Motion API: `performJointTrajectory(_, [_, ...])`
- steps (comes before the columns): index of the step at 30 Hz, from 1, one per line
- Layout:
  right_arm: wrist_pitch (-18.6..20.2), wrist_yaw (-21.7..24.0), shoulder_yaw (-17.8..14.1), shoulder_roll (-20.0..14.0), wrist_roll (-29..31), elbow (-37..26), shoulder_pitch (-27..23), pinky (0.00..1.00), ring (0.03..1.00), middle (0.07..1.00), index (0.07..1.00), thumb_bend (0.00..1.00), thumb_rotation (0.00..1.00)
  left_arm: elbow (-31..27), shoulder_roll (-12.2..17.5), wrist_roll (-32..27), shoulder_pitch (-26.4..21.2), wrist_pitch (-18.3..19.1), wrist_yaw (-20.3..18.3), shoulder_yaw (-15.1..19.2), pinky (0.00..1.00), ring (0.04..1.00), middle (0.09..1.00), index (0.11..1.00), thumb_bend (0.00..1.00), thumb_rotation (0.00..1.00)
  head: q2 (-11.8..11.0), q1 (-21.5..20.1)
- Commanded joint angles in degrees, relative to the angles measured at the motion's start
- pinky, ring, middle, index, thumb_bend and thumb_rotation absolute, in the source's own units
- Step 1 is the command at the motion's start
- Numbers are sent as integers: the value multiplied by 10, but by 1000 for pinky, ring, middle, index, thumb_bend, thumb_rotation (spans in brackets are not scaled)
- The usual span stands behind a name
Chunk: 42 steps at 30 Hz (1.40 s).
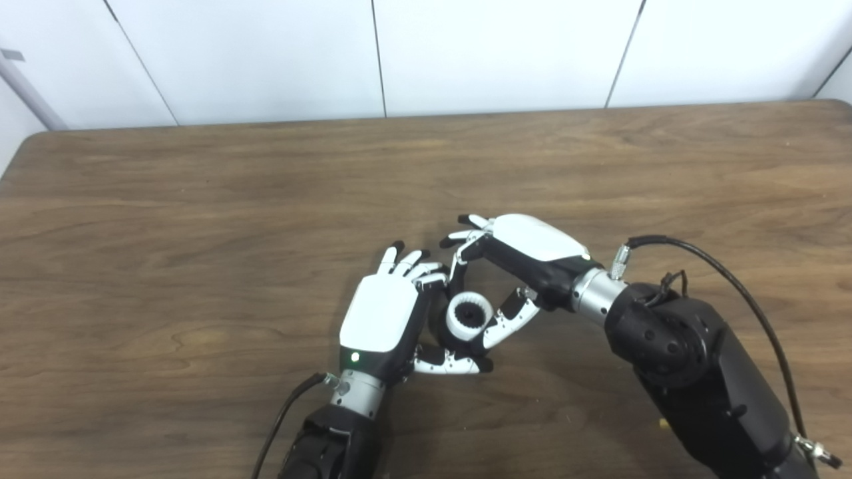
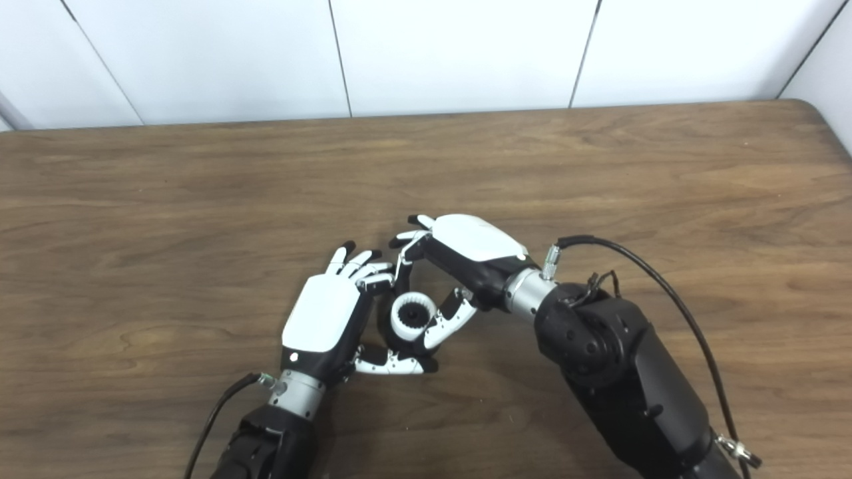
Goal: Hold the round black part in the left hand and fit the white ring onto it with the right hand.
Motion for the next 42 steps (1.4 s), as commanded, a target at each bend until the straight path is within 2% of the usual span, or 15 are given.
performJointTrajectory(1, [-19, -16, -6, -2, 0, -6, -12, 1000, 1000, 883, 485, 523, 137, -4, -3, 6, -11, 1, 6, -1, 1000, 892, 772, 483, 524, 53, 1, 0])
performJointTrajectory(9, [-17, -10, -6, -2, -11, -8, -14, 1000, 1000, 910, 494, 523, 156, -7, -2, 13, -11, 7, -1, -1, 1000, 896, 776, 484, 524, 54, 1, 0])
performJointTrajectory(10, [-17, -10, -6, -2, -11, -8, -14, 1000, 1000, 915, 560, 713, 223, -8, -2, 13, -11, 6, 0, -1, 1000, 895, 776, 484, 524, 54, 1, 0])
performJointTrajectory(11, [-17, -10, -7, -2, -11, -8, -15, 1000, 1000, 923, 608, 849, 278, -8, -2, 12, -11, 6, 0, -1, 1000, 895, 776, 484, 524, 54, 1, 0])
performJointTrajectory(13, [-18, -11, -7, -2, -13, -8, -16, 1000, 1000, 929, 638, 939, 313, -8, -1, 11, -11, 4, 0, 0, 1000, 895, 776, 483, 524, 54, 4, -3])
performJointTrajectory(15, [-21, -13, -7, -3, -17, -7, -17, 1000, 1000, 933, 652, 984, 333, -9, -1, 11, -12, 5, -1, 0, 1000, 894, 776, 483, 524, 55, 4, -3])
performJointTrajectory(22, [-19, -14, -11, 0, -23, -8, -16, 1000, 1000, 941, 680, 1000, 338, -10, 0, 11, -11, 5, -1, 1, 1000, 893, 775, 483, 525, 55, 5, -4])
performJointTrajectory(34, [-13, -10, -23, -1, -23, -9, -16, 1000, 1000, 936, 617, 1000, 322, -9, 2, 6, -11, 2, 1, 3, 1000, 895, 778, 483, 524, 54, 5, -6])
performJointTrajectory(42, [-2, -9, -65, -12, -11, -18, -23, 1000, 1000, 943, 637, 1000, 333, -7, 4, 2, -12, 1, 2, 7, 1000, 895, 777, 483, 524, 53, 1, -9])
